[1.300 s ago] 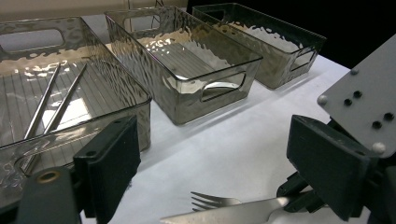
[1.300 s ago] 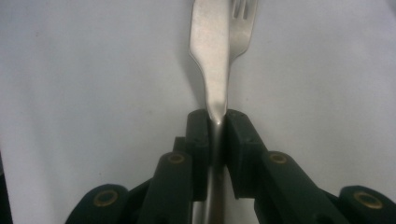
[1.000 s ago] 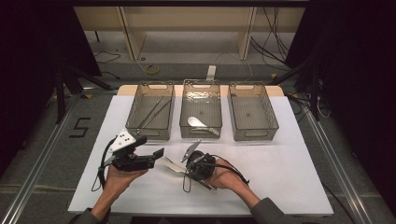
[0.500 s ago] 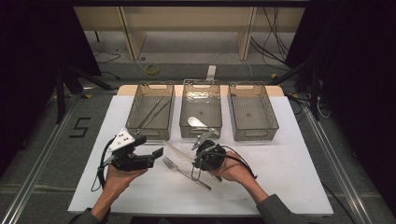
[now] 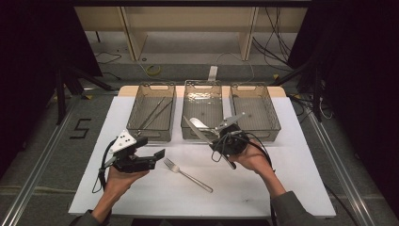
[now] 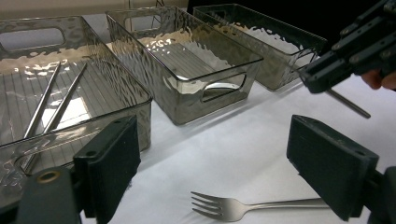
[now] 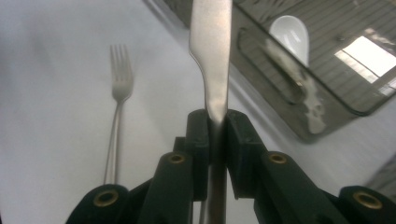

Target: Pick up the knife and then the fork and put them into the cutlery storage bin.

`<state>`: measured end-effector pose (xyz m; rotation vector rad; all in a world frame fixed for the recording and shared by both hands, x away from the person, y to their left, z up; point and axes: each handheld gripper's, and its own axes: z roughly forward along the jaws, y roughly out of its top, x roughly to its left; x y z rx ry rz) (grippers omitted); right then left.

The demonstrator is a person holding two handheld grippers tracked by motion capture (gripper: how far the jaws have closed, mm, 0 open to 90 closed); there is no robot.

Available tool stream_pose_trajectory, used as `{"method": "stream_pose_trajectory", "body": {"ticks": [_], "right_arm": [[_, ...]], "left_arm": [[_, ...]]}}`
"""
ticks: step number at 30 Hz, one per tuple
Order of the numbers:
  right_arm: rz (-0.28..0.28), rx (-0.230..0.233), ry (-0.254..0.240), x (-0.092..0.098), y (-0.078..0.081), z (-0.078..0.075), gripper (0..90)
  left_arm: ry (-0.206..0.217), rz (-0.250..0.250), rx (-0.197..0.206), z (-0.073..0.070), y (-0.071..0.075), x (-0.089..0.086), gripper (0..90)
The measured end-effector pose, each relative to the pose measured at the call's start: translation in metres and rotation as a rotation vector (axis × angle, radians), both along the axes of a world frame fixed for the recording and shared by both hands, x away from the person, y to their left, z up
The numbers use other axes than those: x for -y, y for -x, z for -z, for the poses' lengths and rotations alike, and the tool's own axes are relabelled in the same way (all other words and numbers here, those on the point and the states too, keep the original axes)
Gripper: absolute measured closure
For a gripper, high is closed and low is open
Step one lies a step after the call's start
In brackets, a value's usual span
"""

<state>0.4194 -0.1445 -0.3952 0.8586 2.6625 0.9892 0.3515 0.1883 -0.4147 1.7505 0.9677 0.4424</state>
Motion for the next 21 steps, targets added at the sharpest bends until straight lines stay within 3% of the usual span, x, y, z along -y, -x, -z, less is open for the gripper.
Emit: {"method": "stream_pose_trajectory", "body": {"ticks": [21], "right_arm": [[0.159,0.029,-0.074,0.053,-0.025,-0.018,80.9]], "left_arm": [[0.004,-0.004,-0.005,0.001,-0.001,0.000,16.7]]}}
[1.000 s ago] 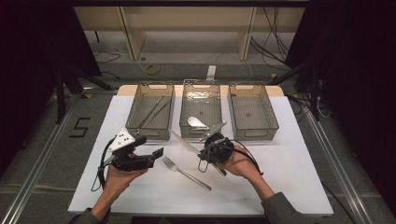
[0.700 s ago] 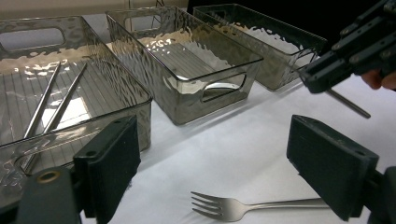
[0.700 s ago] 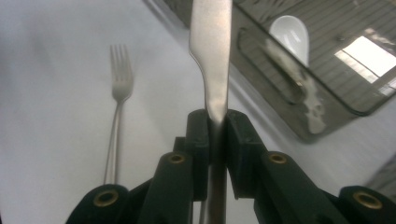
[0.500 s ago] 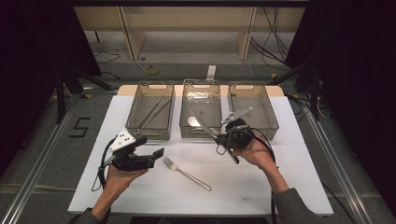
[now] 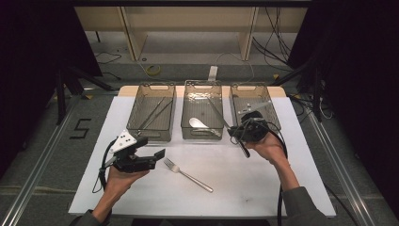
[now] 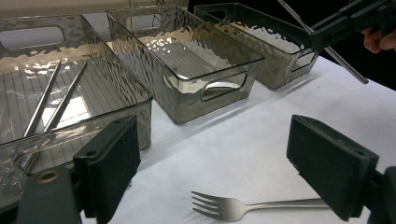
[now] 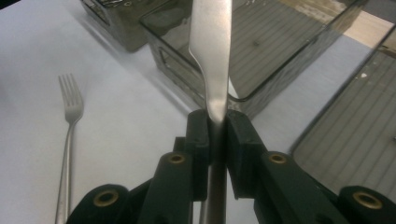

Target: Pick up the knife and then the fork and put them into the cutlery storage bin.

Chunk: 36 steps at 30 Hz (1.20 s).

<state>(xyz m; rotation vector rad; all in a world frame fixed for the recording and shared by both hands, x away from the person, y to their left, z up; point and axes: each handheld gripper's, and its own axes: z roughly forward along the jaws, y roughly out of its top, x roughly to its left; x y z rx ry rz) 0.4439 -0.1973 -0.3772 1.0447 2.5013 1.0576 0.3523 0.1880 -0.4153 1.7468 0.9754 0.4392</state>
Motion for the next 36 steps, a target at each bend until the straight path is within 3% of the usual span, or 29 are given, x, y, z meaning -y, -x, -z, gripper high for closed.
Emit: {"method": "stream_pose_trajectory", "body": {"ticks": [18,36], "right_arm": [[0.171,-0.011,-0.042,0.032,-0.052,-0.022,80.9],[0.290,-0.054,-0.015,0.035,-0.096,-0.020,80.8]], "left_arm": [[0.000,-0.001,-0.001,0.000,-0.001,0.000,16.7],[0.005,0.002,0.004,0.000,-0.001,0.001,16.7]]}}
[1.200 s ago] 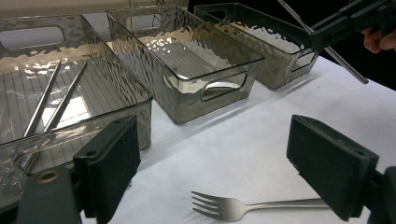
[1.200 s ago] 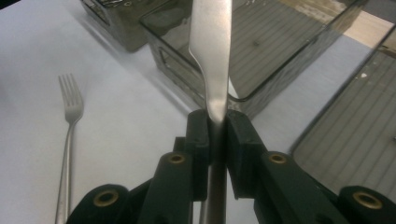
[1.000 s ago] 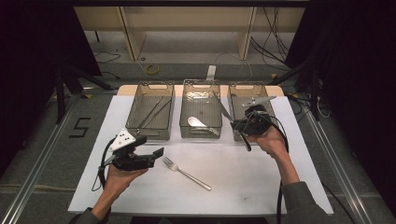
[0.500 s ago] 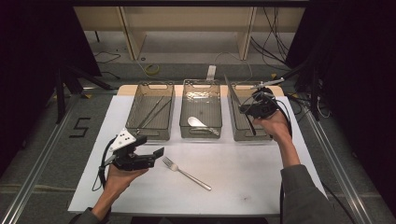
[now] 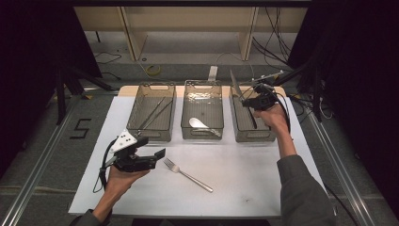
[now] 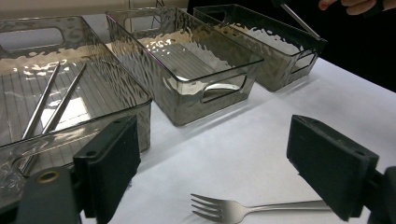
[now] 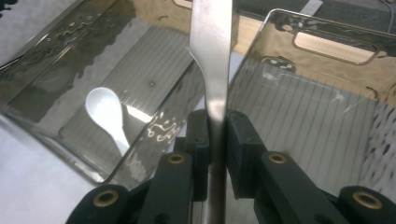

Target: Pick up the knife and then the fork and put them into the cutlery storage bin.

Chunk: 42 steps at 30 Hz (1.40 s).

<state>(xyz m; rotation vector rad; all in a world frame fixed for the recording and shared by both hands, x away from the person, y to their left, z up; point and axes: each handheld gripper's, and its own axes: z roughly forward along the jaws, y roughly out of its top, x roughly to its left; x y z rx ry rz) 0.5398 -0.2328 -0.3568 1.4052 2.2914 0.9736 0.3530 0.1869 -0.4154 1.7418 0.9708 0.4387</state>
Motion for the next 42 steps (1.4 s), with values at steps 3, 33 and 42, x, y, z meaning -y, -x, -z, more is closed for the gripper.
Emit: {"method": "stream_pose_trajectory", "body": {"ticks": [3,33,42], "right_arm": [[0.019,-0.010,0.001,0.001,-0.004,0.003,80.8],[0.133,-0.061,0.020,0.010,-0.026,0.032,80.7],[0.152,-0.080,0.024,0.011,-0.028,0.038,80.6]], "left_arm": [[0.000,-0.001,0.001,0.000,0.000,0.000,16.7],[0.004,0.000,-0.001,0.000,0.000,0.000,16.7],[0.002,0.001,-0.001,0.000,0.000,0.000,16.7]]}}
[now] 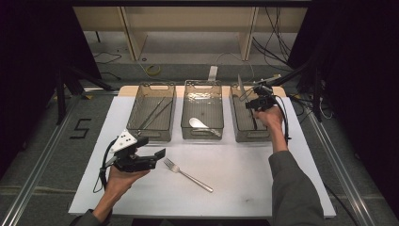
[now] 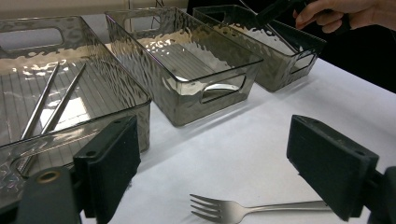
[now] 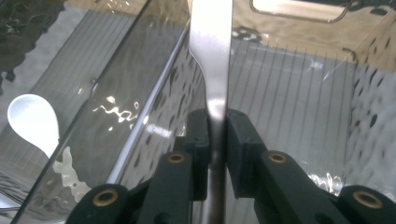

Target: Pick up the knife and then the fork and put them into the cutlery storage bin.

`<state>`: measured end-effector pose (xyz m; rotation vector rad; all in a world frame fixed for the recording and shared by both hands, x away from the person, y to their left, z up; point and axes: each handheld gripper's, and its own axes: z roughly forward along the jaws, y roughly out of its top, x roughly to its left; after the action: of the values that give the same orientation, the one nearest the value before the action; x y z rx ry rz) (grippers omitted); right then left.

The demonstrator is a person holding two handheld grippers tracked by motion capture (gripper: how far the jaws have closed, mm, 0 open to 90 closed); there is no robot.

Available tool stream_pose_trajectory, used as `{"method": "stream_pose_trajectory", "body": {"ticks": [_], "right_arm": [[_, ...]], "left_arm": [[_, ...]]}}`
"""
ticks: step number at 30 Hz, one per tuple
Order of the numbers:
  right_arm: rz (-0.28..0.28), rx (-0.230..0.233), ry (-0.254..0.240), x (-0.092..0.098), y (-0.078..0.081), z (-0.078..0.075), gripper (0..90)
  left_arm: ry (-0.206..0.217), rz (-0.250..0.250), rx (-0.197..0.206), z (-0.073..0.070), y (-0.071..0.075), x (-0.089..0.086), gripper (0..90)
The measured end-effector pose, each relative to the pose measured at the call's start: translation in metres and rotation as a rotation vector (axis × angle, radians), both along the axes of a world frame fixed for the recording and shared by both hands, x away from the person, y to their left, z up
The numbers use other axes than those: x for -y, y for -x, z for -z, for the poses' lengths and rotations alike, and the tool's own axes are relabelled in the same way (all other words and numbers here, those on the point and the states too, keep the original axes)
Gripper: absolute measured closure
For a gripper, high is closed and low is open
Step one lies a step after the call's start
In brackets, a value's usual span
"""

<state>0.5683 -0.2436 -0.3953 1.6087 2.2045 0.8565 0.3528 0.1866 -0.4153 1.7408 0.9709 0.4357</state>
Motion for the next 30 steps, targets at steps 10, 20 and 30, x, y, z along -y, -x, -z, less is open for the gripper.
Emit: {"method": "stream_pose_trajectory", "body": {"ticks": [10,20,30], "right_arm": [[0.026,-0.056,-0.010,0.001,0.000,0.016,79.7],[0.020,-0.030,-0.036,0.004,0.003,0.004,61.3],[-0.047,0.024,-0.078,0.003,0.024,-0.011,45.8]], "left_arm": [[0.001,-0.002,0.000,0.000,0.000,0.000,16.7],[-0.004,0.001,-0.001,0.000,0.000,0.000,16.7],[-0.006,0.003,-0.003,0.000,0.000,0.001,16.7]]}}
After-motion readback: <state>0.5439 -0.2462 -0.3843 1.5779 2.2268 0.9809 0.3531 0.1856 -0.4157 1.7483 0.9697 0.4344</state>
